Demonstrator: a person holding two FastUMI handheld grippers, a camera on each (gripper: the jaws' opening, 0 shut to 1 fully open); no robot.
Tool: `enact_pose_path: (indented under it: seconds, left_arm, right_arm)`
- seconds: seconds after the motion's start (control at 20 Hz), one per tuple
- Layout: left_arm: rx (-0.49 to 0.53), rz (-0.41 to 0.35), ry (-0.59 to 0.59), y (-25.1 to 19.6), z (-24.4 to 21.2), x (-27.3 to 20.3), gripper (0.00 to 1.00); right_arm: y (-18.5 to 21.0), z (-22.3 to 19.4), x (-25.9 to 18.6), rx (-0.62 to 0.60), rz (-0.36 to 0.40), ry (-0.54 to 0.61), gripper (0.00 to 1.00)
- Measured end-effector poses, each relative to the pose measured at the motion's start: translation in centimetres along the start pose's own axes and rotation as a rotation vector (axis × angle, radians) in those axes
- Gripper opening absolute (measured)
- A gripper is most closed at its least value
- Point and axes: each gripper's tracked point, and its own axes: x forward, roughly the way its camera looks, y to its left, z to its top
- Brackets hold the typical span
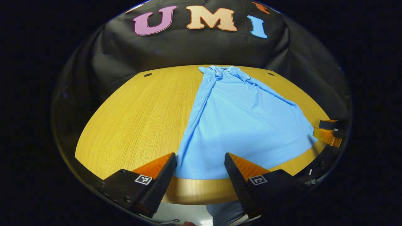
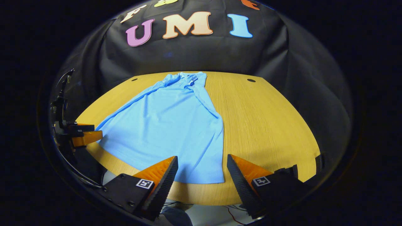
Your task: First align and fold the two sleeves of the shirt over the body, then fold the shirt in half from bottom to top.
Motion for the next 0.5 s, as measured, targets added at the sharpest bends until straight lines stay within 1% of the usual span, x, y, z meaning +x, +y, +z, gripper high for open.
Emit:
enact_pose_path:
  seconds: [0.1,0.15,0.2,0.3,0.35,0.4,0.45,0.5]
  left_arm:
    - [0.008,-0.005,-0.015,-0.2,0.1,0.2,0.94]
    - [0.011,-0.012,-0.019,-0.3,0.0,0.3,0.94]
    - [0.006,-0.019,-0.031,-0.3,0.1,0.1,0.94]
    - [0.005,-0.030,-0.037,-0.5,0.0,0.3,0.94]
    - [0.017,-0.039,-0.042,-0.8,0.0,0.3,0.94]
    - [0.024,-0.059,-0.055,-1.3,0.0,0.4,0.92]
    - [0.034,-0.079,-0.069,-2.2,0.1,0.6,0.82]
    - [0.040,-0.087,-0.073,-2.6,0.0,0.6,0.72]
  right_arm:
    - [0.0,-1.1,0.3,-0.005,-0.015,0.029,0.98]
    - [0.0,-1.6,0.3,-0.007,-0.020,0.048,0.94]
    - [0.3,-1.6,0.2,0.011,-0.015,0.049,0.98]
    - [0.4,-2.0,0.2,0.045,-0.009,0.081,0.94]
    - [0.5,-1.8,0.4,0.043,-0.006,0.074,0.94]
    - [0.9,-2.1,0.3,0.033,0.005,0.092,0.98]
    - [1.5,-1.9,0.5,0.028,0.018,0.089,0.90]
    - [2.2,-1.9,0.4,0.025,0.036,0.097,0.78]
